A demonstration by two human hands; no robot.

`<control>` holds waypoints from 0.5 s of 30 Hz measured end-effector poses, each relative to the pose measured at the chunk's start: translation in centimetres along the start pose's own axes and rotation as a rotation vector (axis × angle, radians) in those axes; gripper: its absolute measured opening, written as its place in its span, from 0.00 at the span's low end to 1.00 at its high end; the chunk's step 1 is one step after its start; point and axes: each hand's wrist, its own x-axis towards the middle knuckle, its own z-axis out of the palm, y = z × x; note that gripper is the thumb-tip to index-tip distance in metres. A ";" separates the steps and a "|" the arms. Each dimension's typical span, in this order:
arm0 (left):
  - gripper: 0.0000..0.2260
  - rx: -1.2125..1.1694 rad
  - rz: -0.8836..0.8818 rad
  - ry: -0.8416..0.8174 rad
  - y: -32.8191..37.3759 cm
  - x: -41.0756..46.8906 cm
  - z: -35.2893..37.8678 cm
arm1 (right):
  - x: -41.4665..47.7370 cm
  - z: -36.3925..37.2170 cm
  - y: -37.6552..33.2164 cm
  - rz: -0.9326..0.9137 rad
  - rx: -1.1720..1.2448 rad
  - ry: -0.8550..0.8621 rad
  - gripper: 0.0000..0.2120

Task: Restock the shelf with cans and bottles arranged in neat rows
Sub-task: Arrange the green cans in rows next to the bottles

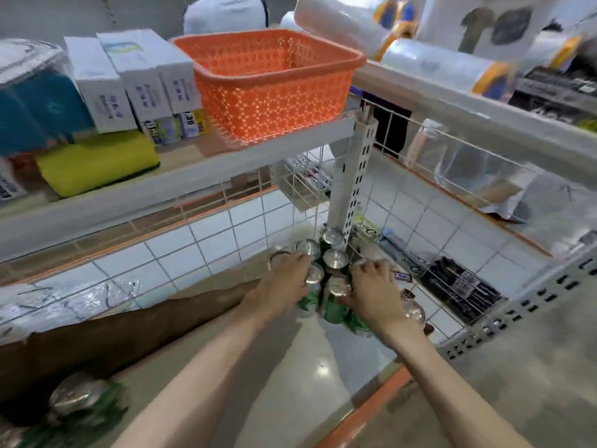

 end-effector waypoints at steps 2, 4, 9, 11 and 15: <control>0.28 0.069 0.001 -0.001 0.0 1.0 0.6 | 0.5 0.4 -0.7 0.007 -0.032 -0.035 0.25; 0.29 0.093 0.005 0.013 -0.2 1.5 1.1 | 0.9 0.8 -1.4 0.020 -0.051 -0.055 0.29; 0.27 0.060 0.037 0.042 -1.0 1.5 1.3 | 0.9 1.2 -1.6 0.011 -0.036 0.005 0.28; 0.25 0.086 0.064 0.059 -1.1 1.0 1.2 | 0.6 1.1 -1.2 -0.015 -0.008 -0.003 0.26; 0.28 0.110 0.030 0.032 -1.2 -1.1 0.8 | -0.3 0.3 -1.0 -0.086 0.170 -0.088 0.24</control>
